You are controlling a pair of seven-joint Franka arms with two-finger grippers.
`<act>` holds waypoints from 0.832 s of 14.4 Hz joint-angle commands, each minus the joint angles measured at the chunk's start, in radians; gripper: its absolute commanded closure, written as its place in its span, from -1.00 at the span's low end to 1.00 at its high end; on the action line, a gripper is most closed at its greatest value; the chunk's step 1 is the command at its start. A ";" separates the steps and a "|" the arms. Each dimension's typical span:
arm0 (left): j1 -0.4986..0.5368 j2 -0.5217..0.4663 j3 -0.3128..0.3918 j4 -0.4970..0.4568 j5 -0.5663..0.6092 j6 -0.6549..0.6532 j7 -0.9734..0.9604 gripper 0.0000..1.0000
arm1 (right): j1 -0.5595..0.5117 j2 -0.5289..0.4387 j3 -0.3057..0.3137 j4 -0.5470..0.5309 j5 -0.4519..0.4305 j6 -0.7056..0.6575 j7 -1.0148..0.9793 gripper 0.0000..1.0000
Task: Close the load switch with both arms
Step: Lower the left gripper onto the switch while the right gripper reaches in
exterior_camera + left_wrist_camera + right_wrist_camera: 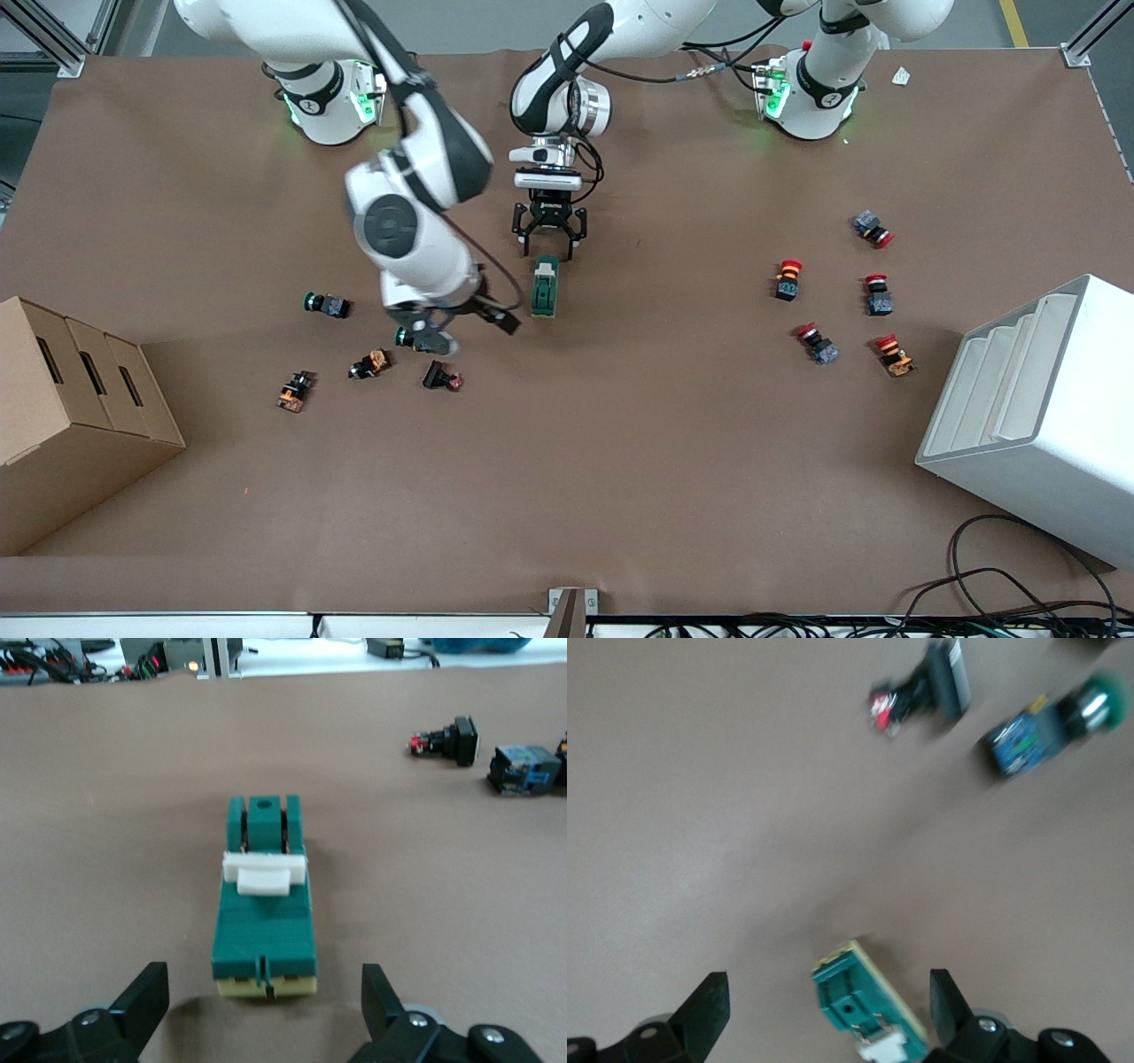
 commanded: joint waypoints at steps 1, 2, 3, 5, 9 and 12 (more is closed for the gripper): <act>-0.002 0.028 0.005 0.004 0.054 -0.039 -0.051 -0.92 | 0.084 0.044 -0.012 -0.062 0.074 0.144 0.059 -1.00; -0.002 0.041 0.005 0.004 0.074 -0.061 -0.063 -0.92 | 0.102 0.055 -0.012 -0.077 0.099 0.180 0.059 -1.00; -0.002 0.050 0.005 0.006 0.088 -0.078 -0.078 -0.92 | 0.118 0.064 -0.010 -0.086 0.107 0.194 0.059 -1.00; -0.002 0.058 0.005 0.012 0.094 -0.083 -0.100 -0.93 | 0.136 0.078 -0.010 -0.091 0.110 0.194 0.059 -1.00; -0.002 0.058 0.005 0.012 0.094 -0.083 -0.100 -0.97 | 0.167 0.089 -0.010 -0.091 0.108 0.145 0.057 -1.00; -0.002 0.058 0.005 0.008 0.092 -0.085 -0.100 -0.97 | 0.184 0.089 -0.010 -0.089 0.110 0.098 0.057 -1.00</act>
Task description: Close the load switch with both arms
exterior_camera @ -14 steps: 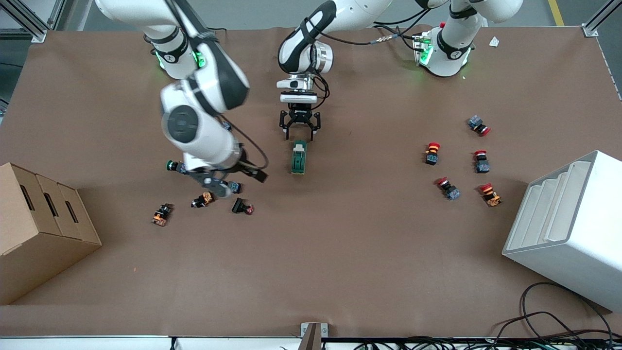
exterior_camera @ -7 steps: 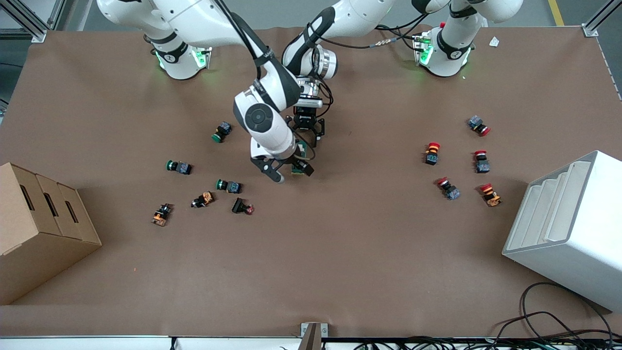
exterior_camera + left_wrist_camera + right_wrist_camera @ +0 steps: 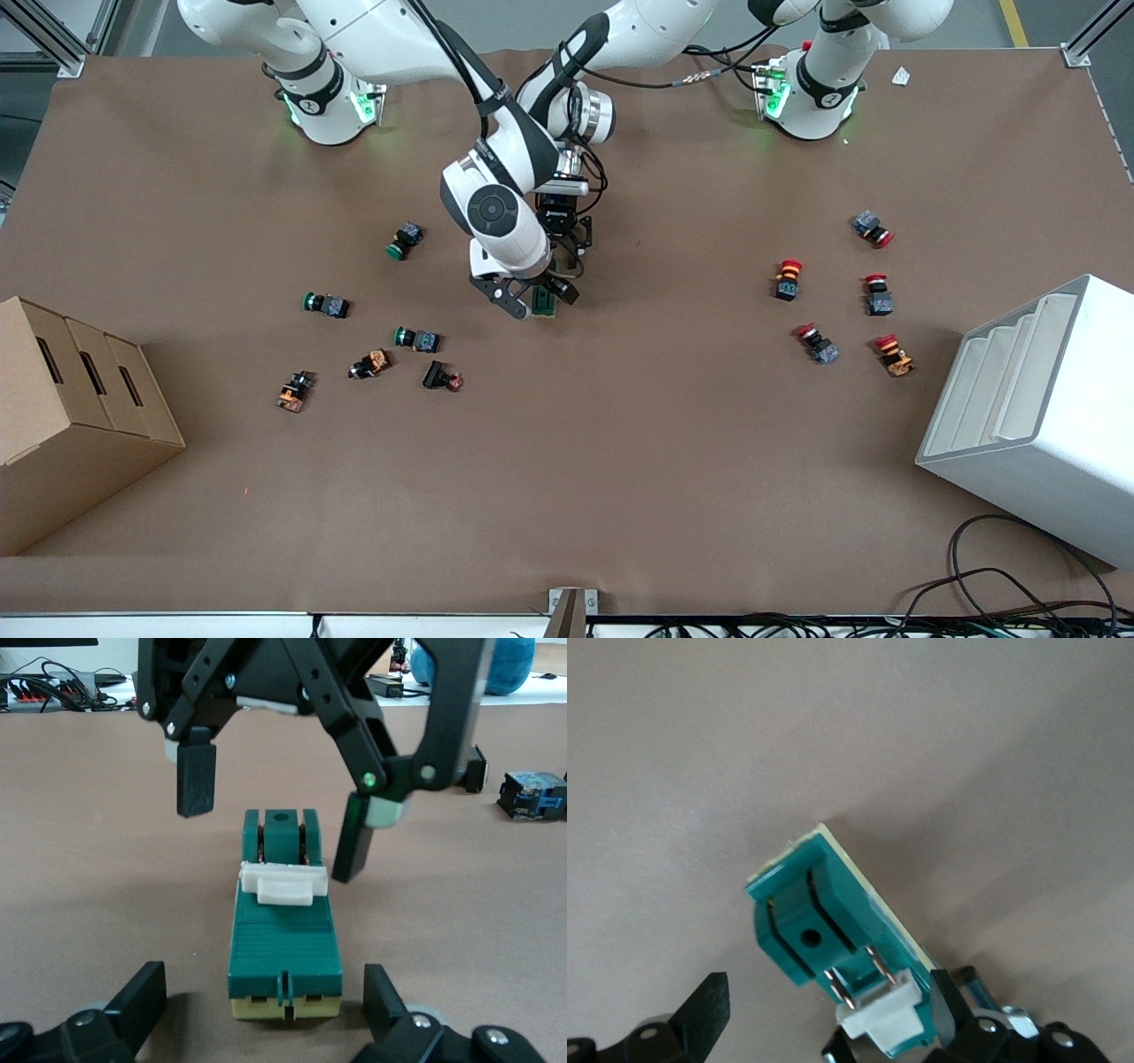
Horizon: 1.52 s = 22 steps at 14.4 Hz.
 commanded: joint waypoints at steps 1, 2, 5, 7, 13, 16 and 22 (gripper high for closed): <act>0.003 0.018 0.003 0.006 0.018 -0.005 -0.021 -0.98 | 0.038 -0.012 -0.009 -0.017 0.027 -0.017 0.002 -1.00; 0.004 0.018 0.002 0.008 0.014 -0.015 -0.021 -0.98 | 0.047 -0.009 -0.009 -0.017 0.027 -0.015 0.003 -1.00; 0.004 0.013 0.000 0.008 0.005 -0.026 -0.022 -0.98 | 0.067 0.017 -0.009 -0.009 0.030 0.001 0.005 -1.00; 0.006 0.015 0.002 0.011 0.005 -0.026 -0.021 -0.98 | 0.072 0.028 -0.009 -0.008 0.031 0.038 0.006 -1.00; 0.007 0.016 0.002 0.008 0.003 -0.026 -0.022 -0.98 | 0.045 0.051 -0.011 0.054 0.058 0.043 0.000 -1.00; 0.009 0.016 0.002 0.008 0.003 -0.026 -0.019 -0.98 | 0.028 0.051 -0.011 0.077 0.055 0.040 -0.012 -1.00; 0.011 0.013 0.000 0.003 0.003 -0.026 -0.016 -0.98 | -0.023 0.055 -0.011 0.121 0.050 0.037 -0.063 -1.00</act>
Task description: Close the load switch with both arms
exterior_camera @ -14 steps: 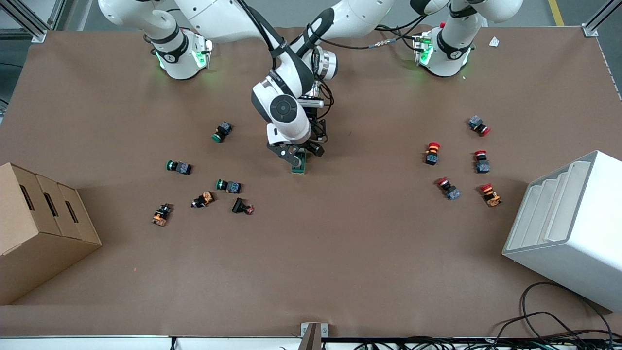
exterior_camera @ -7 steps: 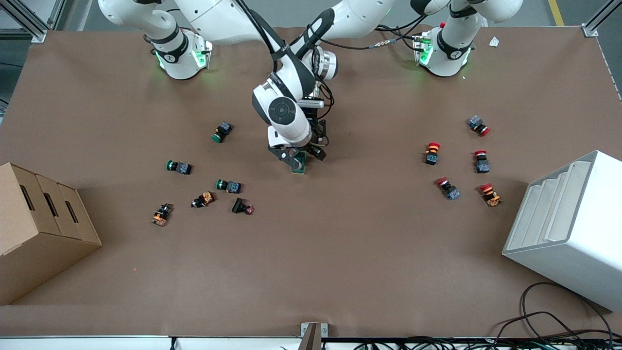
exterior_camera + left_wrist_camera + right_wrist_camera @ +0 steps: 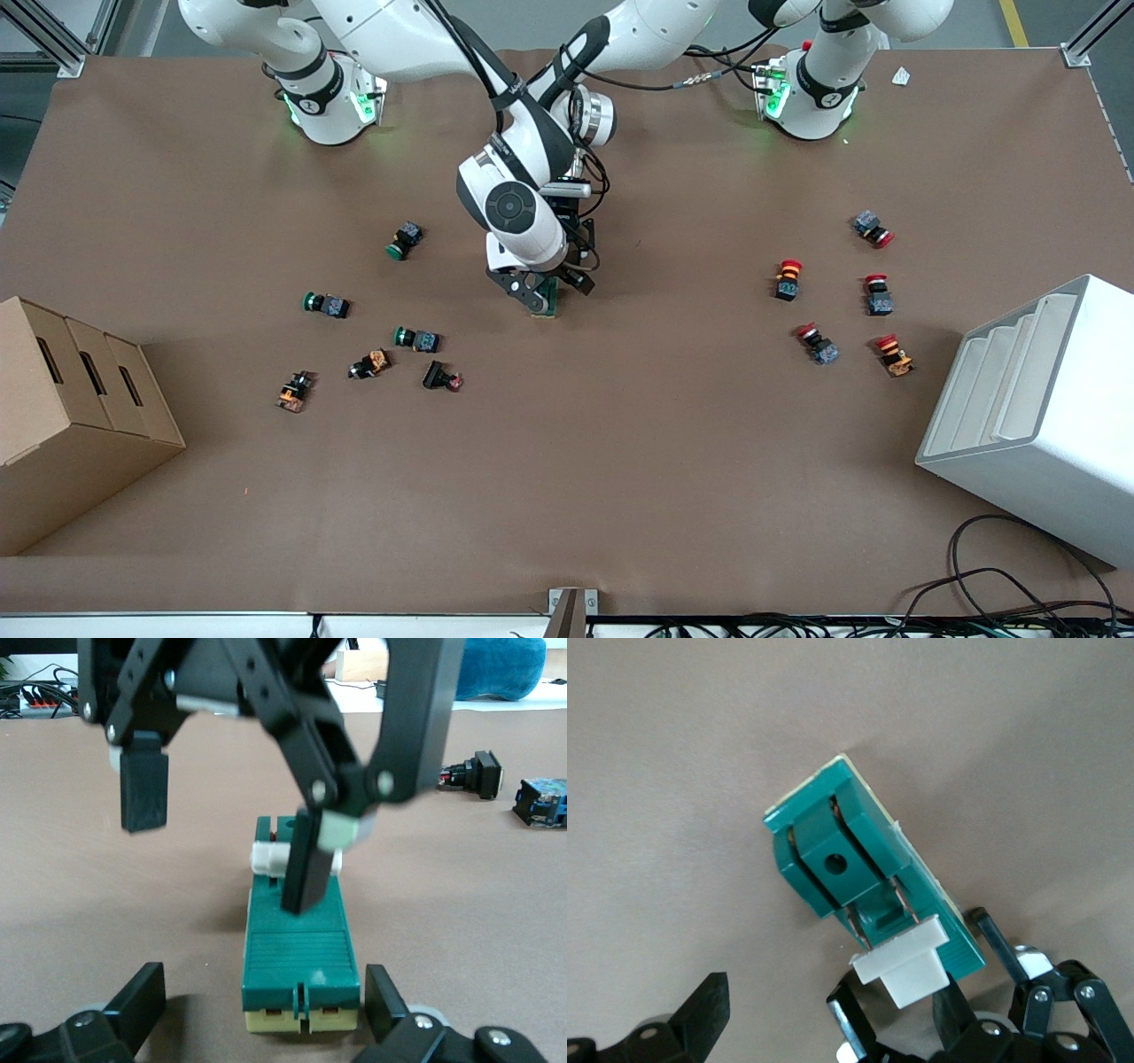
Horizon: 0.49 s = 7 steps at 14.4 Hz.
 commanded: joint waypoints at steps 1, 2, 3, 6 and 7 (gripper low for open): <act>0.005 0.007 -0.002 0.003 0.003 -0.009 -0.010 -0.98 | -0.059 0.041 -0.006 0.073 -0.006 0.067 -0.066 -1.00; 0.008 0.006 -0.002 0.003 0.003 -0.009 -0.010 -0.98 | -0.063 0.048 -0.006 0.087 -0.004 0.068 -0.066 -1.00; 0.011 0.006 -0.002 0.003 0.003 -0.009 -0.010 -0.98 | -0.066 0.058 -0.006 0.101 -0.004 0.068 -0.066 -1.00; 0.011 0.006 -0.002 0.005 0.003 -0.007 -0.008 -0.98 | -0.082 0.095 -0.008 0.141 -0.007 0.073 -0.086 -1.00; 0.011 0.006 -0.002 0.003 0.005 -0.007 -0.007 -0.98 | -0.085 0.104 -0.008 0.141 -0.004 0.076 -0.101 -1.00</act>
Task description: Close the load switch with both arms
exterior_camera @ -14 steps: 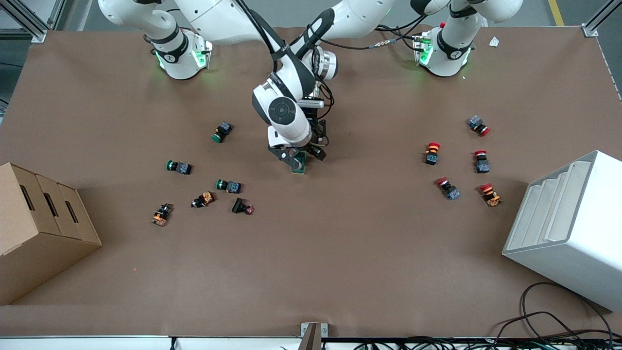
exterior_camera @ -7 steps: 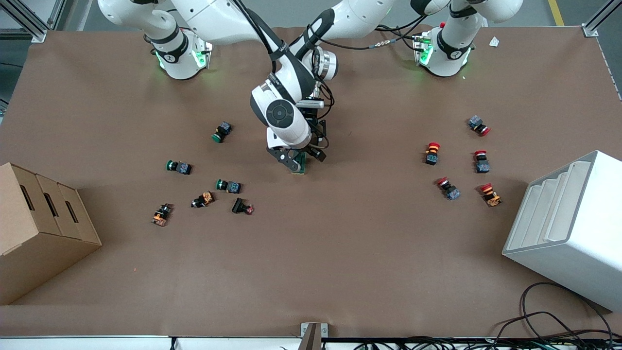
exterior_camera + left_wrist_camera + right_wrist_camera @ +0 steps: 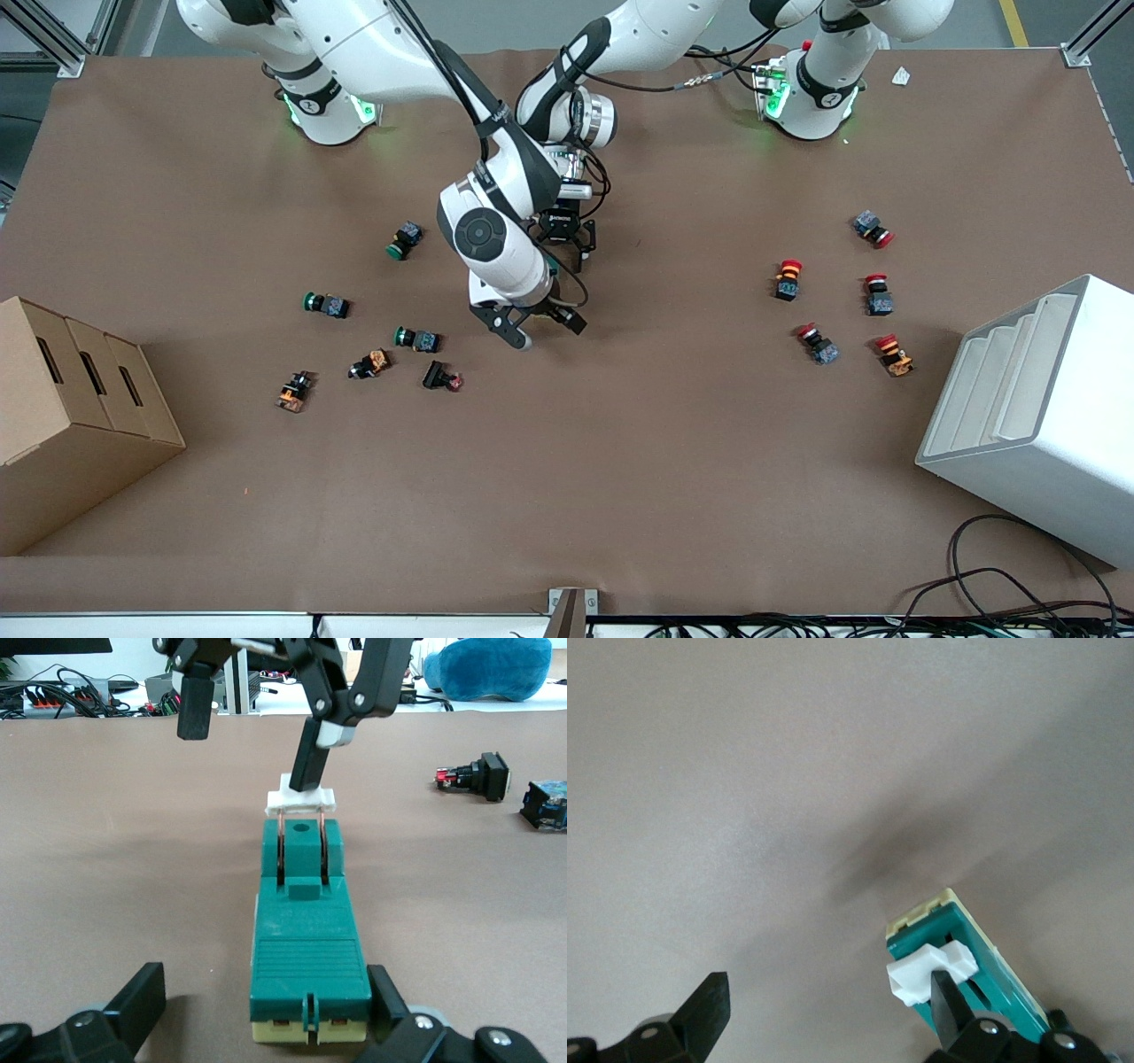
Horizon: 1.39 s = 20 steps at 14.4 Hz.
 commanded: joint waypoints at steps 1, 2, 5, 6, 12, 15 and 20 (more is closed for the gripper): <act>0.005 0.006 -0.002 0.002 0.003 -0.005 -0.007 -0.98 | -0.010 0.050 0.006 0.032 -0.007 0.014 -0.034 -1.00; 0.005 0.006 -0.001 0.002 0.003 -0.005 -0.007 -0.98 | -0.009 0.054 0.006 0.032 -0.009 0.016 -0.034 -1.00; 0.013 0.000 -0.002 0.002 0.005 0.006 -0.007 -0.98 | -0.007 0.063 0.005 0.038 -0.013 0.016 -0.046 -1.00; 0.013 0.000 -0.002 0.003 0.005 0.006 -0.007 -0.98 | -0.003 0.062 0.005 0.038 -0.021 0.018 -0.077 -1.00; 0.016 0.000 -0.002 0.006 0.006 0.021 -0.004 -0.98 | -0.093 -0.008 -0.015 0.041 -0.055 -0.143 -0.257 -1.00; 0.016 0.000 -0.002 0.006 0.006 0.021 -0.004 -0.98 | -0.199 -0.140 -0.055 0.040 -0.061 -0.364 -0.487 -1.00; 0.016 0.000 -0.002 0.006 0.006 0.021 -0.004 -0.98 | -0.348 -0.338 -0.179 0.038 -0.237 -0.658 -0.892 -1.00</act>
